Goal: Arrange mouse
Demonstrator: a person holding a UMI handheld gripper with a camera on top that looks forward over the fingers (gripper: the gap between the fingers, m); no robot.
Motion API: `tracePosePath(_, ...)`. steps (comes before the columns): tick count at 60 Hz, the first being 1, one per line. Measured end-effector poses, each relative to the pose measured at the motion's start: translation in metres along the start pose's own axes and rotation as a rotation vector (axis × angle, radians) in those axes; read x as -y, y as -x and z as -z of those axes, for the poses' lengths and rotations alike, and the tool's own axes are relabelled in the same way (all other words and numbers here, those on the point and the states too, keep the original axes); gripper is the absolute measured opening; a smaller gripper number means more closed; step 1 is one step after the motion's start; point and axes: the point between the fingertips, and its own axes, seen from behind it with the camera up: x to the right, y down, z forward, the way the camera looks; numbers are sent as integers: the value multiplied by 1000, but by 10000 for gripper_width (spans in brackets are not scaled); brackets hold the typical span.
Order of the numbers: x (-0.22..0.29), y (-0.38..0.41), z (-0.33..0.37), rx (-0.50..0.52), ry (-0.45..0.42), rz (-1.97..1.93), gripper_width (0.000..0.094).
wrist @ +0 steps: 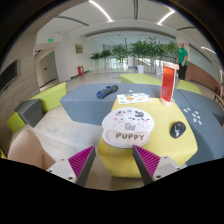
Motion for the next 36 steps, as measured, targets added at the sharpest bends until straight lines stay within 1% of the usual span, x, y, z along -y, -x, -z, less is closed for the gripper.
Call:
tracePosePath(7, -1, -16, -4, -36, 1, -21, 811)
tracePosePath(14, 4, -50, -1, -83, -19, -58, 810)
tracePosePath(25, 34, -159, -5, -202, -95, -48, 813)
tracePosePath(32, 35, -221, -20, -249, -72, -54, 811)
tracePosePath(36, 26, -244, -28, -267, -35, -66, 810)
